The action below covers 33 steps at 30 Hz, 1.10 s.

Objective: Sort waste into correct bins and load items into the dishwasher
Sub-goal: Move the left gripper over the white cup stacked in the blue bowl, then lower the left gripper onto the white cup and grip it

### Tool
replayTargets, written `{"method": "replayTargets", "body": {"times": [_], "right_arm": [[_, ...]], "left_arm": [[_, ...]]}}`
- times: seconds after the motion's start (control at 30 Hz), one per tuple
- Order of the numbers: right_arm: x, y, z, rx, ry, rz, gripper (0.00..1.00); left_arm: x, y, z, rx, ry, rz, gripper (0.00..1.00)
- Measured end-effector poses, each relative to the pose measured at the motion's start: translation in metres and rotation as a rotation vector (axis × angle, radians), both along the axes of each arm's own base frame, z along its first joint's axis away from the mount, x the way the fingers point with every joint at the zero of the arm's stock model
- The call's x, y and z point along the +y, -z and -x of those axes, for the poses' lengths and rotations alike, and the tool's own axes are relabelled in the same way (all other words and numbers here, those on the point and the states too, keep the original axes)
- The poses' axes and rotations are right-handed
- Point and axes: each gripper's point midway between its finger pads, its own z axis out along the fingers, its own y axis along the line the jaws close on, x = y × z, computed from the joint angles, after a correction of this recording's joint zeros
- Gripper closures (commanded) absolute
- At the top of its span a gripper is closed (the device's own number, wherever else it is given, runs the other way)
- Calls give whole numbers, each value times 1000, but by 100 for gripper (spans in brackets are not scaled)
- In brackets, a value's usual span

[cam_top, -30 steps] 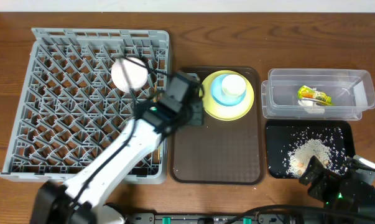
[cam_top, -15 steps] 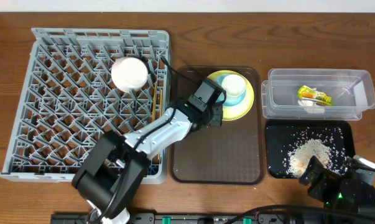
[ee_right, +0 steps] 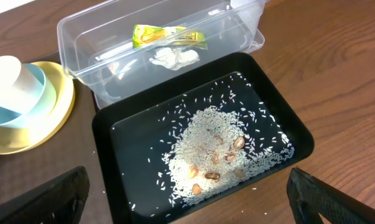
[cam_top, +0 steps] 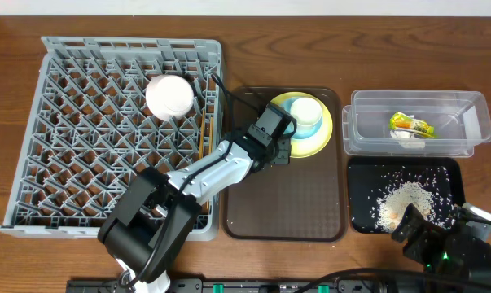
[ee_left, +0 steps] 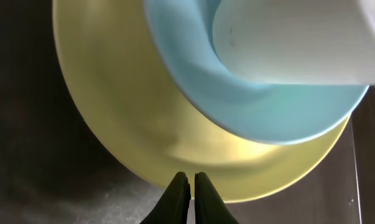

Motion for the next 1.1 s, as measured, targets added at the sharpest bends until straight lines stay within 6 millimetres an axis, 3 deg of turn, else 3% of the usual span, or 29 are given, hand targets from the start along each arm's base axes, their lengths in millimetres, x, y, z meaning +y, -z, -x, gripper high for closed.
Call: {"method": "replayTargets", "body": {"times": [0.63, 0.9, 1.1], "right_arm": [[0, 0, 0, 0, 0, 0, 1], [0, 0, 0, 0, 0, 0, 1], [0, 0, 0, 0, 0, 0, 1]], "left_arm": [[-2, -5, -14, -64, -23, 5, 92], [-2, 17, -16, -46, -24, -15, 92], [1, 21, -12, -25, -24, -32, 92]]}}
